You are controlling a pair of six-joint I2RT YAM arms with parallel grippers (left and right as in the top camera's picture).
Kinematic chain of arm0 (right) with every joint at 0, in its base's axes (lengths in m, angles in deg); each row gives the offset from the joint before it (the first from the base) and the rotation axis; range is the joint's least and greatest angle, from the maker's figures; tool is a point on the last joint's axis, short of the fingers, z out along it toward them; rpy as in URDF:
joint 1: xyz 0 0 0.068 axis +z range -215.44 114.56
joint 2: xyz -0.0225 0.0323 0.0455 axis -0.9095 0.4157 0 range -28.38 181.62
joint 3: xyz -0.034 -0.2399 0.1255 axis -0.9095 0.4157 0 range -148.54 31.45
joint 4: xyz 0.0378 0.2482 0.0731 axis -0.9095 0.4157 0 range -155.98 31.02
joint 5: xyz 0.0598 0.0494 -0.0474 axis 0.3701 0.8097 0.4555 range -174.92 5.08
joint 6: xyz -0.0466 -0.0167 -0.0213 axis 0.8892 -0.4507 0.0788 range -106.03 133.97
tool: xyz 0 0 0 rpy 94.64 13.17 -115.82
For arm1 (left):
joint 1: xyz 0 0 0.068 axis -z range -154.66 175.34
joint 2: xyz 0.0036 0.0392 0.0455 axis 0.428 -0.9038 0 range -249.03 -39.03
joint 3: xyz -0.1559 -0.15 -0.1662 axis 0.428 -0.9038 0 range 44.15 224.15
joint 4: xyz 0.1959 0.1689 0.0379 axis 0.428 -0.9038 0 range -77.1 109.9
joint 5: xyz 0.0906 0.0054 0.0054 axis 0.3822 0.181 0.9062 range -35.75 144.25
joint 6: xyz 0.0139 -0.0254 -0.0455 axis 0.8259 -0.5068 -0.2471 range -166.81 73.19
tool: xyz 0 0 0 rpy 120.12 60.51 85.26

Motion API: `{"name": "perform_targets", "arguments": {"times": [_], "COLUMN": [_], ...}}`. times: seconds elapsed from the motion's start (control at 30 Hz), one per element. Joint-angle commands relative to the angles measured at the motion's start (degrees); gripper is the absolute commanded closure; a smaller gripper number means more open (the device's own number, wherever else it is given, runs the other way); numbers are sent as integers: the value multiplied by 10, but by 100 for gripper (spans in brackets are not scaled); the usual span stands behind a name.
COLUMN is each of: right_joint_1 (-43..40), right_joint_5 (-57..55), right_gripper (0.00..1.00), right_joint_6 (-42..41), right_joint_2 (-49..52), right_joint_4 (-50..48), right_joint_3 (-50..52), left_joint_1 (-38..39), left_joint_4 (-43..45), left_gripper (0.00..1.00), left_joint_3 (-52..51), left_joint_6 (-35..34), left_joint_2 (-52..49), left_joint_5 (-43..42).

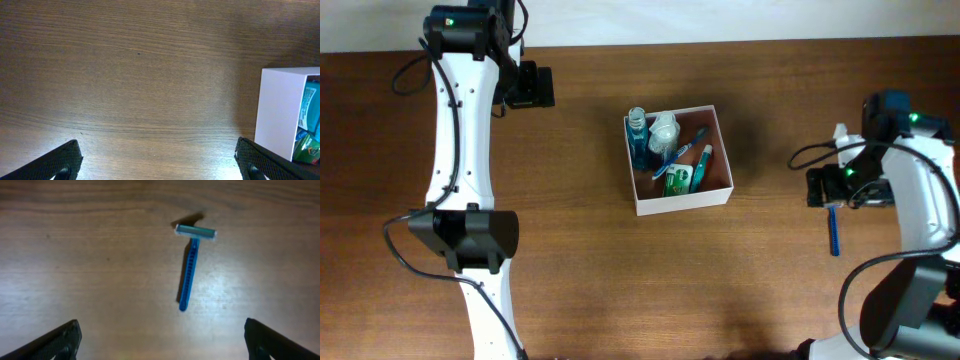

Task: Pack container
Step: 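Lower the right gripper over the blue razor handle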

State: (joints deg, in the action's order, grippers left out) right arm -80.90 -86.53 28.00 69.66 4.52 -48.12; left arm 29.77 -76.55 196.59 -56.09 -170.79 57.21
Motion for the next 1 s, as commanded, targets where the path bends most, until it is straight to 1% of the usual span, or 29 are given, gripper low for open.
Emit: {"name": "perform_targets", "arguments": {"times": [0.0, 0.07, 0.17, 0.23, 0.43, 0.63, 0.83, 0.97], "right_joint_1": [-5, -7, -16, -28, -69, -71, -71, -71], "right_joint_5": [-21, -37, -33, -31, -31, -30, -30, -19], "right_gripper": [2, 2, 0, 1, 1, 1, 1, 1], "right_joint_6": [27, 27, 27, 41, 47, 55, 57, 57], "right_joint_2": [-1, 0, 0, 1, 10, 16, 28, 28], "right_joint_4": [-26, -43, -59, -70, -92, -120, -162, -183], "right_joint_3": [33, 44, 52, 55, 67, 102, 158, 170], "left_joint_1": [-1, -1, -1, -1, -1, -1, -1, -1], "left_joint_4": [-1, -1, -1, -1, -1, -1, -1, -1], "left_gripper": [1, 1, 1, 1, 1, 1, 1, 1], "left_joint_3": [-2, -2, -2, -2, -2, -2, -2, -2], "left_joint_6": [-3, -3, -3, -3, -3, -3, -3, -3], "left_joint_2": [18, 18, 18, 18, 18, 18, 17, 18], "left_joint_5": [-4, -4, -4, -4, -4, -4, -4, -4]}}
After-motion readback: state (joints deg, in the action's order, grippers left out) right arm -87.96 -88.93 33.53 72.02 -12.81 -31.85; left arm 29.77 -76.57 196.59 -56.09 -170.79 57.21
